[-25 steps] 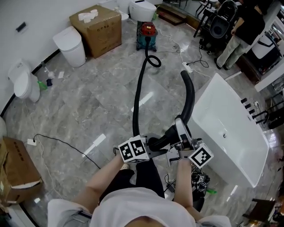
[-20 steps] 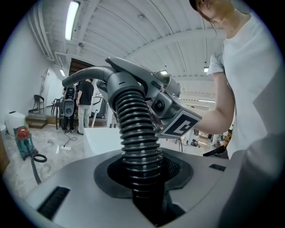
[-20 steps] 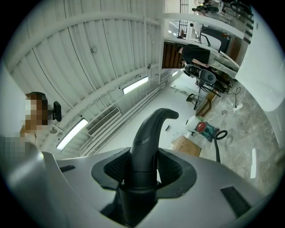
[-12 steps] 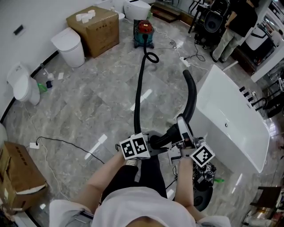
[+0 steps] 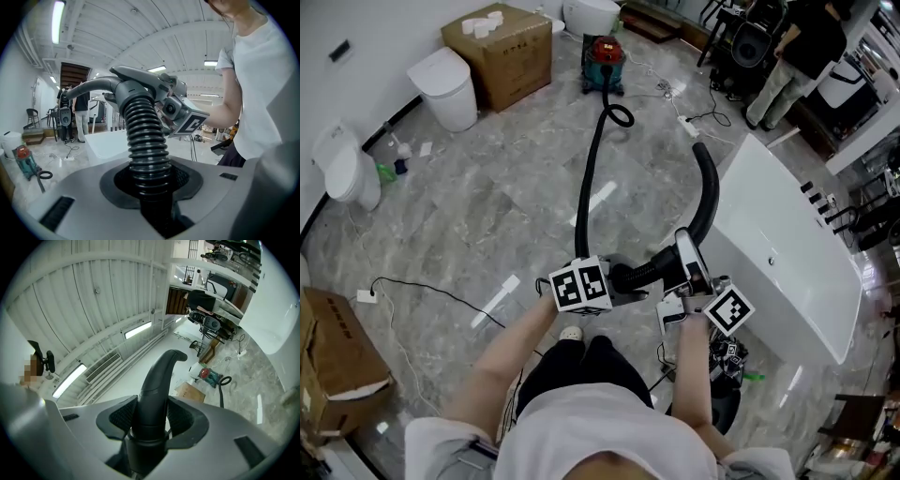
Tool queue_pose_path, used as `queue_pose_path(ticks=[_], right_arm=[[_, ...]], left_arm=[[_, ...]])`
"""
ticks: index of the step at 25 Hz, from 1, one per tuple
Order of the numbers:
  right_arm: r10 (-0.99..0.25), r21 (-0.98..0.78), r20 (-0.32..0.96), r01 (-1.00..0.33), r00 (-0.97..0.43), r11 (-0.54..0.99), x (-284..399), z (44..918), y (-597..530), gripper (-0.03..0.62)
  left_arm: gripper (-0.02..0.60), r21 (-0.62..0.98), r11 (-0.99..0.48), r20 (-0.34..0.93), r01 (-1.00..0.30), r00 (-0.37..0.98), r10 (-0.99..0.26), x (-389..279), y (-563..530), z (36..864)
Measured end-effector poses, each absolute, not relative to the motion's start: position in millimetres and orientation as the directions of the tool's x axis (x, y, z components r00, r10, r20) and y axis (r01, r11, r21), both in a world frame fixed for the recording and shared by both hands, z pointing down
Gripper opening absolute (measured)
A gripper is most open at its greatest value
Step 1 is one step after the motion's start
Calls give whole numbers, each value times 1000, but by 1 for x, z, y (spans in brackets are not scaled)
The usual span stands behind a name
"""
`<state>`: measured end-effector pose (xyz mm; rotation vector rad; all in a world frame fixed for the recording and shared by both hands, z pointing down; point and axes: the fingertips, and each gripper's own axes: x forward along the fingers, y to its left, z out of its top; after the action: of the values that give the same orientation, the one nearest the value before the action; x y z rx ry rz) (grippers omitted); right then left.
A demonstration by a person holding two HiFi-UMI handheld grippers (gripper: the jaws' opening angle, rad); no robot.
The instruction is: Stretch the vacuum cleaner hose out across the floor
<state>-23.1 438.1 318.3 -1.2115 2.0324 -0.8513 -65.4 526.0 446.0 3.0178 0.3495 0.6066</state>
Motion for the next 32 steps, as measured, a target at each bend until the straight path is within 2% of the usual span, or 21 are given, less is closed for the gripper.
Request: queue_pose_path(ticks=[12, 16, 21, 24, 26, 28, 30, 32], right_arm=[[-892, -786, -147, -497, -426, 367, -9, 323, 442, 195], [-869, -755, -147, -514, -473, 408, -13, 318, 440, 230], [-846, -693, -82, -579, -528, 429, -5, 329, 453, 272], [-849, -529, 18, -726, -529, 441, 15, 335, 469, 278], [-858, -322, 103, -833, -503, 450, 27, 333, 481, 278], [-840, -56, 213, -865, -498, 498, 28, 329, 491, 278], [-775, 201, 373, -771, -511, 605, 13, 333, 498, 292], [-688, 394, 542, -577, -482, 715, -6, 346, 504, 337]], left_arm=[[132, 100, -974, 366, 205, 902, 227, -56, 528, 442], [132, 118, -974, 350, 194, 909, 224, -59, 523, 439], [132, 126, -974, 368, 189, 903, 223, -60, 522, 445], [132, 131, -973, 391, 188, 893, 225, -60, 517, 448], [132, 139, -973, 415, 184, 881, 226, -61, 515, 455], [132, 150, -971, 434, 186, 870, 234, -63, 512, 461], [132, 158, -966, 450, 203, 856, 254, -63, 513, 466], [132, 157, -960, 472, 231, 837, 278, -62, 516, 468]])
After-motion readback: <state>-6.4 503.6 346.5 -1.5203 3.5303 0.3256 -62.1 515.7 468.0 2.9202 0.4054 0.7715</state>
